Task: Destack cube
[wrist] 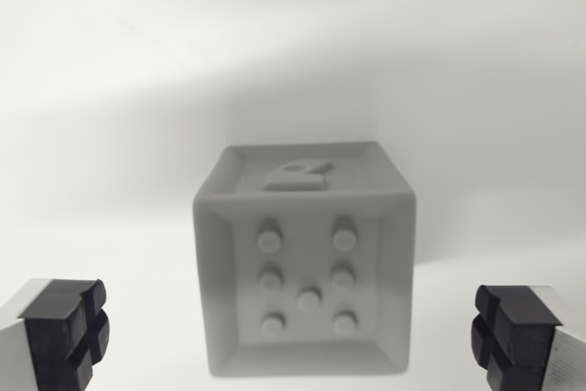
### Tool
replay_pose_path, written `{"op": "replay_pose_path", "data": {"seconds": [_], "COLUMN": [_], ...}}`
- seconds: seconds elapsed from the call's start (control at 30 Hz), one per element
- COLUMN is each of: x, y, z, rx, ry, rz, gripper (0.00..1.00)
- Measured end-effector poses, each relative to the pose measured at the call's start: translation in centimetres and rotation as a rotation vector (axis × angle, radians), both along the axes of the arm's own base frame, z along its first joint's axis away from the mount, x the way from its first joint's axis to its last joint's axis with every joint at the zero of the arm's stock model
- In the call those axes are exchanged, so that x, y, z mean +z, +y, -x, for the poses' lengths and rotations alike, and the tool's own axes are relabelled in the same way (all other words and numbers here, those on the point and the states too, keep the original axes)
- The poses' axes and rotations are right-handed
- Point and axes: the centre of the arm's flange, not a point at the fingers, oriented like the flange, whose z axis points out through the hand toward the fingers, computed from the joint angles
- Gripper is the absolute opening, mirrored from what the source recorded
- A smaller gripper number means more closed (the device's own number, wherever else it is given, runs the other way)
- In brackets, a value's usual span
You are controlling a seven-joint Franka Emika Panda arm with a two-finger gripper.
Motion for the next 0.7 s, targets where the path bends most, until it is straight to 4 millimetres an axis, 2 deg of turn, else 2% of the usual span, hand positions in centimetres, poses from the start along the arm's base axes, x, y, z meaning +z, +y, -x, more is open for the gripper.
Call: {"op": "replay_pose_path", "data": {"seconds": [0.7], "x": [8.5], "y": [0.0], "z": [0.0], "rx": [0.000], "ry": [-0.001], "rz": [-0.002], "gripper": [1.00]}}
